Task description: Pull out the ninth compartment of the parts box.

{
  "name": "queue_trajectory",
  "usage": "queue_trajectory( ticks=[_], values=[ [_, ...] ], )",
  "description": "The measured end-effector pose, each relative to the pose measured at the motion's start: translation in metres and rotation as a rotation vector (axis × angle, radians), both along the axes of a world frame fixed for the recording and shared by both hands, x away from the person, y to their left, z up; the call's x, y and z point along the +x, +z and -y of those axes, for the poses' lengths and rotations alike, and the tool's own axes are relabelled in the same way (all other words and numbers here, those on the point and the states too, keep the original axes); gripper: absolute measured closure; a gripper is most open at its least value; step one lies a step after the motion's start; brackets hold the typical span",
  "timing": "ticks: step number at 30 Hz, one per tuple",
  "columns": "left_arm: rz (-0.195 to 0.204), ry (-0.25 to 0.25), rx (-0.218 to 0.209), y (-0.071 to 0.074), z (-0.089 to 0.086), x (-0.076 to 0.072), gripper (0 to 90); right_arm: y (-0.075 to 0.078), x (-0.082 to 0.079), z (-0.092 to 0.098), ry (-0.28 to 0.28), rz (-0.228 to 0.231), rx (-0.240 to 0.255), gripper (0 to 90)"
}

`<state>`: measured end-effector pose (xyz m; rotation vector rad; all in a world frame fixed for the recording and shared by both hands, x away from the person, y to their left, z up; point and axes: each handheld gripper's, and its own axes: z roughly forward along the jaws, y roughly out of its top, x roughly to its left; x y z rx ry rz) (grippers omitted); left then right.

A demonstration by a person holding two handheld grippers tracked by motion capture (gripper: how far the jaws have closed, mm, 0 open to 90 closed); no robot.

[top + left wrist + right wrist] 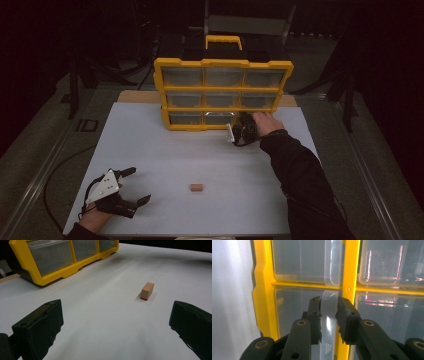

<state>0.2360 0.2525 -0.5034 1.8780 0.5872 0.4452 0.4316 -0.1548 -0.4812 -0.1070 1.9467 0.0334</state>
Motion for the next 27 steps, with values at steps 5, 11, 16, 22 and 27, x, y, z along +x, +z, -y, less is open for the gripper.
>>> queue_trajectory(
  ticks=[5, 11, 16, 22, 27],
  values=[
    [-0.001, 0.001, -0.001, 0.0, 0.0, 0.0, 0.0, -0.004, -0.001, -0.001, -0.006, 0.03, -0.001, 75.8],
    [-0.002, 0.001, -0.002, 0.0, 0.0, 0.001, 0.0, -0.002, -0.001, -0.001, -0.006, 0.011, 0.001, 76.3],
    [-0.002, 0.003, -0.004, 0.0, -0.001, 0.001, 0.0, 0.0, -0.001, 0.0, -0.003, -0.002, 0.008, 76.4],
    [-0.005, 0.001, -0.003, 0.0, -0.001, 0.001, 0.0, 0.006, -0.005, 0.002, 0.015, -0.023, -0.018, 76.7],
    [-0.003, 0.002, -0.002, 0.0, -0.001, 0.001, 0.0, 0.007, -0.008, 0.002, 0.024, -0.04, -0.026, 76.3]
  ],
)
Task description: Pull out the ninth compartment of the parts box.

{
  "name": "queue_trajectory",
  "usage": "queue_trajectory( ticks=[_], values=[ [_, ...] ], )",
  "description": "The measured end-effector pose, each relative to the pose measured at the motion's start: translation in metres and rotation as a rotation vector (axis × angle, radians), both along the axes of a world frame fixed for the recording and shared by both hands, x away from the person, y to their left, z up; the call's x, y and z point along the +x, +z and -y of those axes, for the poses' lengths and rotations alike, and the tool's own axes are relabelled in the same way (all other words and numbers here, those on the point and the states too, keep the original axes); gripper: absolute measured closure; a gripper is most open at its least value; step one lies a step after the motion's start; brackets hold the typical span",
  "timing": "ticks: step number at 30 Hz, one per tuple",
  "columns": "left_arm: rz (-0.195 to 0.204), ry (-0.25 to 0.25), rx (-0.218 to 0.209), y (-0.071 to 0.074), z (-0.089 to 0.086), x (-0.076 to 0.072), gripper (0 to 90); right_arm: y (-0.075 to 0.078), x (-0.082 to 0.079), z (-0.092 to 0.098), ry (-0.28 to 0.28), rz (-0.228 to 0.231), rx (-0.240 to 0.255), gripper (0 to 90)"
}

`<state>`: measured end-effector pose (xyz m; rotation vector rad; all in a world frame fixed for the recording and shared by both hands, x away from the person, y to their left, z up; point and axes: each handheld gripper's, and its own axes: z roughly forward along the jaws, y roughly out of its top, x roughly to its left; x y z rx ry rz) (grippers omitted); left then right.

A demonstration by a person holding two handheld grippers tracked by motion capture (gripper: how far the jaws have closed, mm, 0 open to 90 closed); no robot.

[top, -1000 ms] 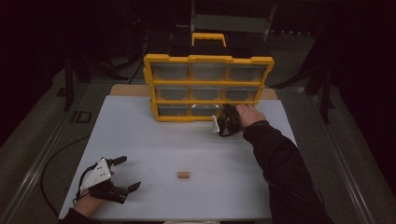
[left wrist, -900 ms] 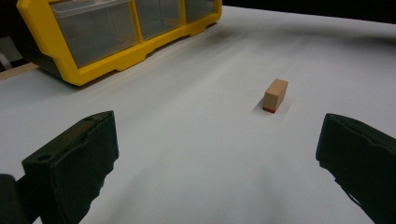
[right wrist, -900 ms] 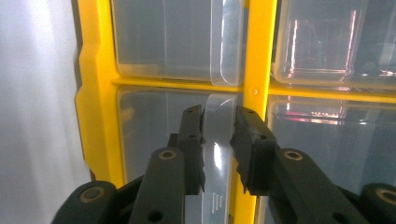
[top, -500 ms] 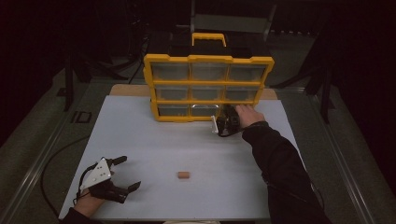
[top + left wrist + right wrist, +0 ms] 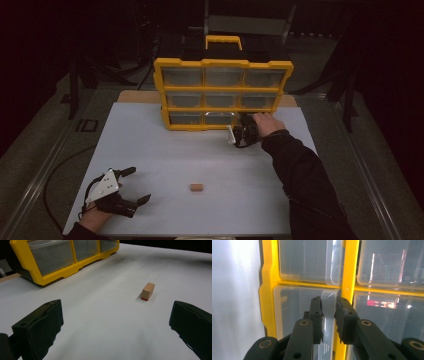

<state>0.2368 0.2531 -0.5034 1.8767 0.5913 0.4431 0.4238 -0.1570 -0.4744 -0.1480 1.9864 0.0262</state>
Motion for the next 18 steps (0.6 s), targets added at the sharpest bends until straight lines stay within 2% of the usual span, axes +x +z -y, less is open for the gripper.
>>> queue_trajectory(
  ticks=[9, 12, 18],
  values=[
    [0.002, 0.001, -0.001, 0.0001, -0.0001, -0.0002, 0.0, 0.0037, -0.0026, 0.0035, 0.024, -0.034, 0.021, 75.9],
    [0.002, 0.002, 0.0, 0.0001, 0.0001, -0.0001, 0.0, 0.0043, -0.0039, 0.0036, 0.028, -0.032, 0.004, 75.9],
    [0.003, 0.003, 0.0, 0.0002, 0.0, -0.0002, 0.0, 0.0043, -0.0067, 0.0053, 0.029, -0.038, 0.02, 76.0]
  ],
)
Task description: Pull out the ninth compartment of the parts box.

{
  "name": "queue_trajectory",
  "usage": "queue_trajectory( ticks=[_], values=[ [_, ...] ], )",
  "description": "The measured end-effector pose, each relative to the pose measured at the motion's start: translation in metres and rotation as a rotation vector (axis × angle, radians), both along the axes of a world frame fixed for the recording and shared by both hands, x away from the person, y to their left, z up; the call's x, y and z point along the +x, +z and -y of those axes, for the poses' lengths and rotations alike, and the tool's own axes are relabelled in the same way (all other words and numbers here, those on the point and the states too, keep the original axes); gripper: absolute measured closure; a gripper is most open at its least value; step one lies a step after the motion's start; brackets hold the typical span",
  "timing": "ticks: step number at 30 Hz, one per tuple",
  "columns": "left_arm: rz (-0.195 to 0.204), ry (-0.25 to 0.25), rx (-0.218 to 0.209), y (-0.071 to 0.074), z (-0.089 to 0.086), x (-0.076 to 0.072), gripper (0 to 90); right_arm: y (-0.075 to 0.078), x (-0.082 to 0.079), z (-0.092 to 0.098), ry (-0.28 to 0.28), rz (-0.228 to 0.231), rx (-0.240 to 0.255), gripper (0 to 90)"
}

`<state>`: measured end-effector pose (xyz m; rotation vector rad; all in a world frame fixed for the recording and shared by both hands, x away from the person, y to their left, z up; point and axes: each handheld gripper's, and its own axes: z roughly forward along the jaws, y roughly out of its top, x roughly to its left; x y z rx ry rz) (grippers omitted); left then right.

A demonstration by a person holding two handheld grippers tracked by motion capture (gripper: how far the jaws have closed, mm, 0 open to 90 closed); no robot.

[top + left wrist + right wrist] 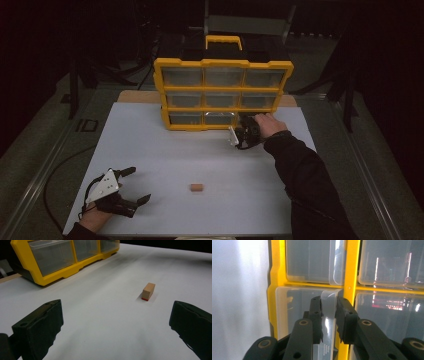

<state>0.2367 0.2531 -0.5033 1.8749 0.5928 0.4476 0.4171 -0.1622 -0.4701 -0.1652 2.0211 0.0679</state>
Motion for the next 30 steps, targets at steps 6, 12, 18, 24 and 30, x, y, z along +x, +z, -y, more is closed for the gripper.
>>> queue_trajectory(
  ticks=[6, 12, 18, 24, 30],
  values=[
    [0.0, 0.0, 0.0, 0.0, 0.0, 0.0, 0.0, 0.001, -0.004, 0.001, 0.019, 0.0, -0.016, 76.0],
    [0.0, -0.001, -0.001, 0.0, 0.0, 0.0, 0.0, 0.003, -0.007, 0.003, 0.039, -0.005, -0.023, 75.9],
    [-0.001, 0.0, -0.001, 0.0, 0.0, 0.0, 0.0, 0.003, -0.012, 0.005, 0.044, -0.011, -0.003, 75.9],
    [-0.001, 0.0, 0.0, 0.0, 0.0, 0.0, 0.0, 0.003, -0.017, 0.008, 0.077, -0.009, -0.012, 75.8],
    [-0.001, 0.0, -0.001, 0.0, 0.0, 0.0, 0.0, 0.004, -0.022, 0.01, 0.085, -0.019, 0.017, 75.7]
  ],
)
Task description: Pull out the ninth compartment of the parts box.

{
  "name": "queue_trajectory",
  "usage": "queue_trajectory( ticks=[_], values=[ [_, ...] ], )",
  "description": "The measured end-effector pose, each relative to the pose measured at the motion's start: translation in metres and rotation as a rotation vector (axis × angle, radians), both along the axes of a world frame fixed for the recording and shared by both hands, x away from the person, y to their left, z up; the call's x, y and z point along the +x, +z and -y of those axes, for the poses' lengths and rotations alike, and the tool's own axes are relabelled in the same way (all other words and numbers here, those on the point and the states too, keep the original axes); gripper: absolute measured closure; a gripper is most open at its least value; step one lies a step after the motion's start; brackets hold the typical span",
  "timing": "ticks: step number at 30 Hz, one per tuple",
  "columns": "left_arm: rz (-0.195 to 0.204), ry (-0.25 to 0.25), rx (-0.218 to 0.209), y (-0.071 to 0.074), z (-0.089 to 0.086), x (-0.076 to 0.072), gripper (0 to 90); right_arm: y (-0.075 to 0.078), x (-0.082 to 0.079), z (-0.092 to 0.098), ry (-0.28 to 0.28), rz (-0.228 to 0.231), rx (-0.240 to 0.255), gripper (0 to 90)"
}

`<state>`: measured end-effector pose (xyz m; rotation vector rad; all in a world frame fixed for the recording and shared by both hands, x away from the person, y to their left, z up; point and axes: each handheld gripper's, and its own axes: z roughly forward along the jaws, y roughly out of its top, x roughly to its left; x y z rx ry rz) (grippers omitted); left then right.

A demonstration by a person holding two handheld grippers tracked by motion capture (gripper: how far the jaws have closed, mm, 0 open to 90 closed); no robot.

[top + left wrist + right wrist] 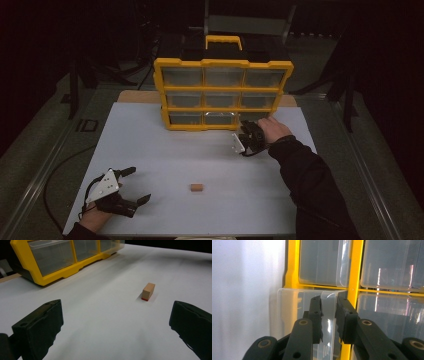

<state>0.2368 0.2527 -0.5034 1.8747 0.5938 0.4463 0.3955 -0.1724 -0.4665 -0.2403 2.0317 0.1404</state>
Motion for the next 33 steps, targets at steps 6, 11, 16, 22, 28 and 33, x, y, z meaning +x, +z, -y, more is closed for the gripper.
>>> queue_trajectory(
  ticks=[6, 11, 16, 22, 28, 33],
  values=[
    [0.001, -0.001, -0.002, 0.0, 0.0, 0.0, 0.0, 0.0, -0.006, 0.001, 0.007, -0.003, 0.013, 75.7],
    [0.001, -0.001, 0.001, 0.0, 0.0, 0.0, 0.0, 0.0, -0.01, 0.002, 0.015, -0.009, 0.017, 75.7],
    [0.0, -0.001, 0.001, 0.0, 0.0, 0.0, 0.0, 0.001, -0.016, 0.004, 0.026, -0.007, 0.015, 75.7],
    [0.001, -0.001, 0.001, 0.0, 0.0, 0.0, 0.0, 0.002, -0.021, 0.006, 0.034, -0.014, 0.014, 75.6],
    [0.0, -0.001, 0.004, 0.0, 0.0, 0.0, 0.0, 0.003, -0.027, 0.006, 0.044, -0.018, 0.008, 75.6],
    [0.003, -0.001, 0.005, 0.0, 0.001, 0.0, 0.0, 0.003, -0.032, 0.006, 0.048, -0.015, 0.016, 75.6]
  ],
)
